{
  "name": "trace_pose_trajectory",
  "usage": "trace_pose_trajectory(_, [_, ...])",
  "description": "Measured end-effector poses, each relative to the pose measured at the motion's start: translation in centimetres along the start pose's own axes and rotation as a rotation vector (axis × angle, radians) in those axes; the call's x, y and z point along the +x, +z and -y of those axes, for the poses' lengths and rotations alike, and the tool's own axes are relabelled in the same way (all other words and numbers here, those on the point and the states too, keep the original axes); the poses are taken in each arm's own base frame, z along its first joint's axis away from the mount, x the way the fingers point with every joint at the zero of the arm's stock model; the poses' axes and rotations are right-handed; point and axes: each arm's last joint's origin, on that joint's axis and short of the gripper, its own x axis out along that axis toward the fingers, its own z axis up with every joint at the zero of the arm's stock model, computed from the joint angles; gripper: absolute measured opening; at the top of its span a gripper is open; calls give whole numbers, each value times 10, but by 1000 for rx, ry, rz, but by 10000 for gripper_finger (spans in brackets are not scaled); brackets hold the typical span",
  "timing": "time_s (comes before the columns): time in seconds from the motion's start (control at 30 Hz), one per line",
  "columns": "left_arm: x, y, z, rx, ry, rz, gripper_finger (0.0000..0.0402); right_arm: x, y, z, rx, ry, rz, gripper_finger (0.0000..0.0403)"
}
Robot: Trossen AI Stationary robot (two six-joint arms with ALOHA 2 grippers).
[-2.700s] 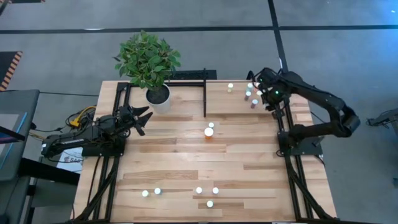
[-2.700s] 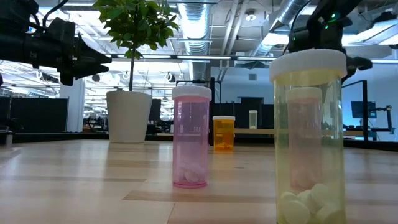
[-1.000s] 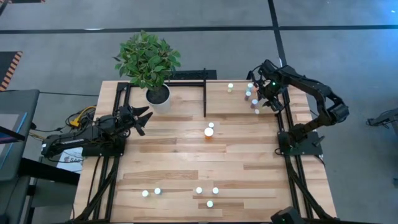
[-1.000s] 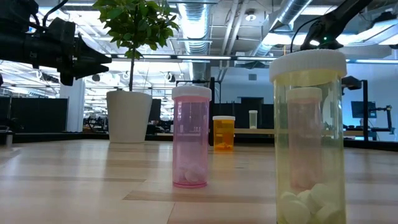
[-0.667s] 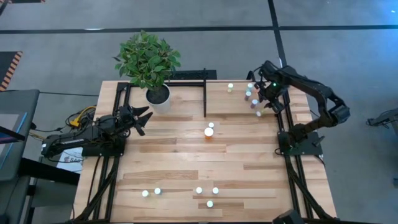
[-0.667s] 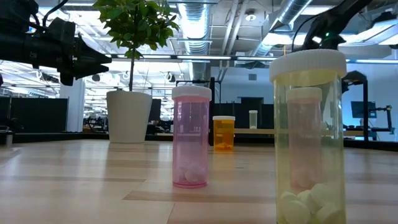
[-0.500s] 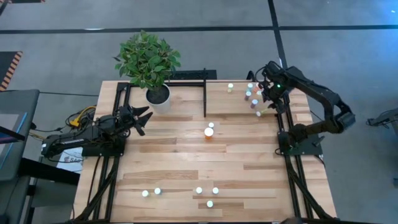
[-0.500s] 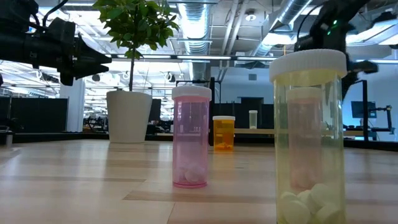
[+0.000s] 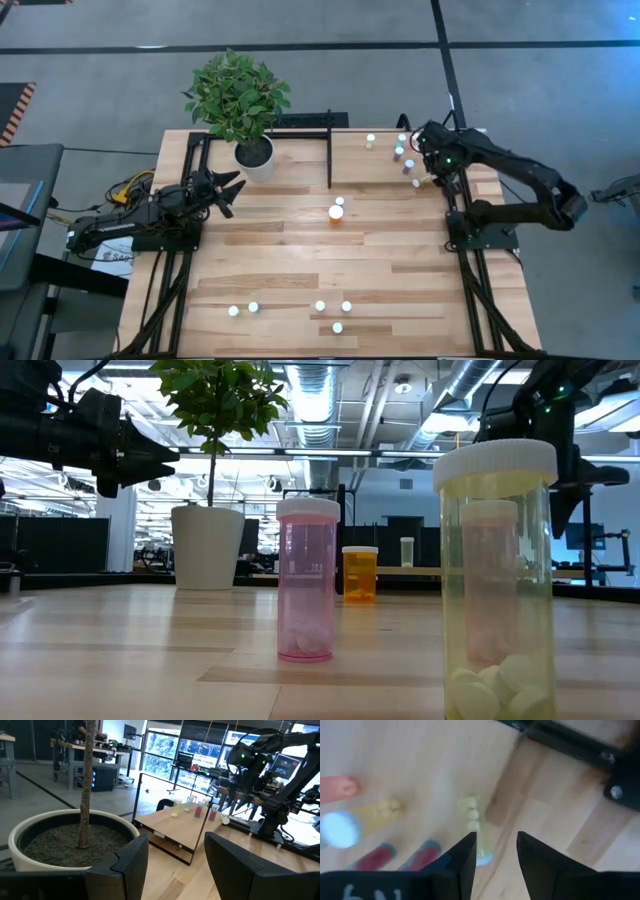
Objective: Pick and place medicine bottles onto shelf by color
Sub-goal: Put the right yellow pill bottle on the shelf
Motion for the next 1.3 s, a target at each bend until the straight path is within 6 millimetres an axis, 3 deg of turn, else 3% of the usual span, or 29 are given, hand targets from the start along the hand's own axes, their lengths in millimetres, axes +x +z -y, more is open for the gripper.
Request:
trace_pose_trajectory(0.3, [0, 0, 0, 0, 0, 0, 181, 7, -3, -2, -10, -9, 23, 143])
trace_pose_trajectory(0.47, [0, 0, 0, 0, -1, -1, 181, 10, -14, -7, -43, 24, -25, 142])
trace_pose_trajectory(0.93, [0, 0, 0, 0, -1, 0, 181, 9, -20, -3, -76, 29, 6, 139])
trace_pose_trajectory(1.13, [0, 0, 0, 0, -2, 0, 181, 9, -26, -1, -93, 29, 6, 152])
trace_pose_trajectory(1.3, [0, 0, 0, 0, -2, -1, 181, 9, -27, 0, -103, 38, 20, 186])
